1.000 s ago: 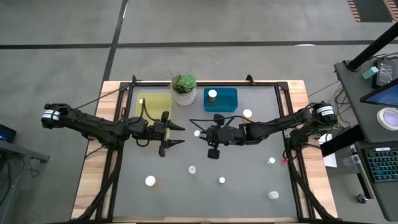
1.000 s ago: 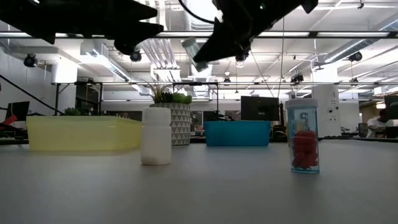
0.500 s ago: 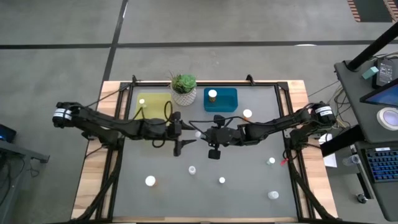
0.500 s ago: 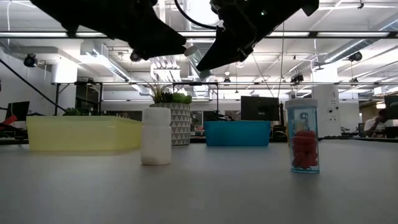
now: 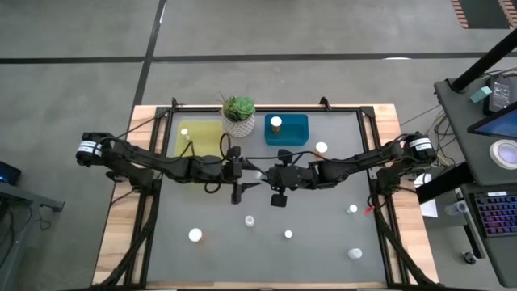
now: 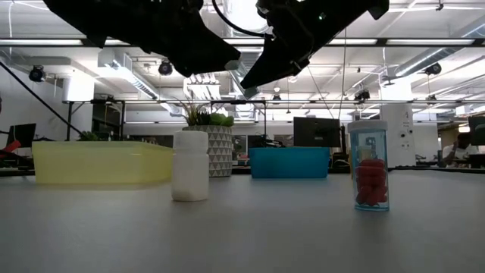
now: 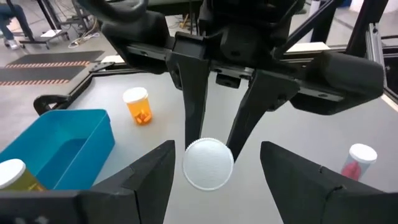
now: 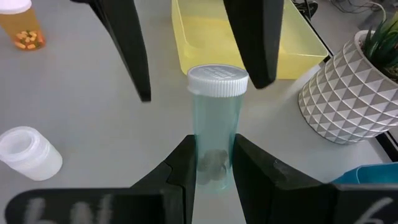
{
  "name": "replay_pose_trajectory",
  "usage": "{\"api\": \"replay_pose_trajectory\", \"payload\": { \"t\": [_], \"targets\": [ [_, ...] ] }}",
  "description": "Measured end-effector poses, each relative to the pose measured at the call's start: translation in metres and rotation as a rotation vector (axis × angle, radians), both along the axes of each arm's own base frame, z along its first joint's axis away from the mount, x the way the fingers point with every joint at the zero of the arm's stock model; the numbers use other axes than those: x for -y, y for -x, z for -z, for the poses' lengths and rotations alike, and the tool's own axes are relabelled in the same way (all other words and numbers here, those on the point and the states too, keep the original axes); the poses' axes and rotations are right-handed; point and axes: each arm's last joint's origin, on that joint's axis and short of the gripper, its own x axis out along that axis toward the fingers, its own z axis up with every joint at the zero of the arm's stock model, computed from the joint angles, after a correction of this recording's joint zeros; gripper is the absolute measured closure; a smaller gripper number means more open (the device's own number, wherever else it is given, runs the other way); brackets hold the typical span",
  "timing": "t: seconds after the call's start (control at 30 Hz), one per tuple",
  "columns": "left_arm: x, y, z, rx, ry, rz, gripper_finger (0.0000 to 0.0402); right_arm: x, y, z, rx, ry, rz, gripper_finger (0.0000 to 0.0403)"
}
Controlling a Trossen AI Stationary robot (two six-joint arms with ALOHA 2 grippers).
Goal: Pick and place medicine bottles into bin by pill shape (circle, oval)
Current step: Put the blue tablet bottle into the yellow bin
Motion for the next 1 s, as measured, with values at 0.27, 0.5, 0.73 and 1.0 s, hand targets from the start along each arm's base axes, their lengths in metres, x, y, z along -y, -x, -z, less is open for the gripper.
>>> {"api": "replay_pose_trajectory", "payload": {
  "t": [0.27, 0.5, 0.73, 1.0],
  "targets": [
    [0.0002, -0.0028, 0.0006, 0.0, -0.002, 0.001, 0.0195, 0.0, 0.0, -0.0001, 0.0, 0.0, 0.0, 0.0323],
    [0.0002, -0.0024, 0.0006, -0.005, -0.004, 0.001, 0.0251, 0.0, 0.0, -0.0001, 0.0, 0.0, -0.001, 0.0323],
    [0.0002, -0.0024, 0.0006, -0.005, -0.005, 0.0, 0.0299, -0.0001, -0.0001, -0.0002, 0.001, -0.004, -0.001, 0.0323],
    [0.0001, -0.0022, 0.0002, -0.004, -0.006, -0.001, 0.0306, 0.0, -0.0007, -0.0012, 0.013, 0.004, 0.007, 0.032]
  ]
}}
